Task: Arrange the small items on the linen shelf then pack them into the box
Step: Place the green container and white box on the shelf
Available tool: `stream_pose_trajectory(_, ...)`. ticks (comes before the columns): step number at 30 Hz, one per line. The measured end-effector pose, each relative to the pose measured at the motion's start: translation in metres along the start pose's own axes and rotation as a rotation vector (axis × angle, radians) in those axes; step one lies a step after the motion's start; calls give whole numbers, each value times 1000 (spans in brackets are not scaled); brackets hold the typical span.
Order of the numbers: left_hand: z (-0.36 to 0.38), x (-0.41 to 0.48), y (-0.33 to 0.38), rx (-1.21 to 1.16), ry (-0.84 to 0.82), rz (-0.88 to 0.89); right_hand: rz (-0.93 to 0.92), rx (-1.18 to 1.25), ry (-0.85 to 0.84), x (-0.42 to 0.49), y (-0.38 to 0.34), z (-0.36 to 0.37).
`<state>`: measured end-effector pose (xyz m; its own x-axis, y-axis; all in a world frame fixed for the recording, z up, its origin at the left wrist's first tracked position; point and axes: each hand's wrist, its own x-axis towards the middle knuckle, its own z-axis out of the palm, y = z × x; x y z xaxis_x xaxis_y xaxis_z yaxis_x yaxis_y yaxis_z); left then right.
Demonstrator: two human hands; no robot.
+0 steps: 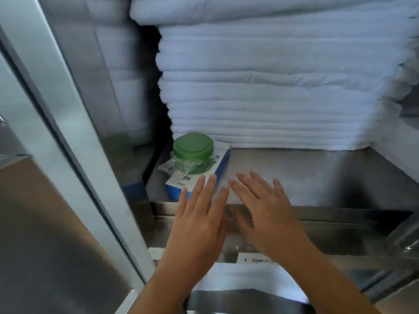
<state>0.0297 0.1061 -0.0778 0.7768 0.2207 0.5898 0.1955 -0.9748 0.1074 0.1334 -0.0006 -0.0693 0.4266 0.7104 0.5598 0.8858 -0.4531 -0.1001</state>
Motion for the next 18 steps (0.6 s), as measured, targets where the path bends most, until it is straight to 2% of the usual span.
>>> stream_pose_trajectory(6,18,40,-1,54,96,-109,-137,101,-8,45,33,17)
stream_pose_trajectory(10,21,53,-8,132,66,-203,-218,143,-24,67,41,30)
stream_pose_trajectory(18,25,69,-32,214,37,-257,-270,182,-84,98,42,49)
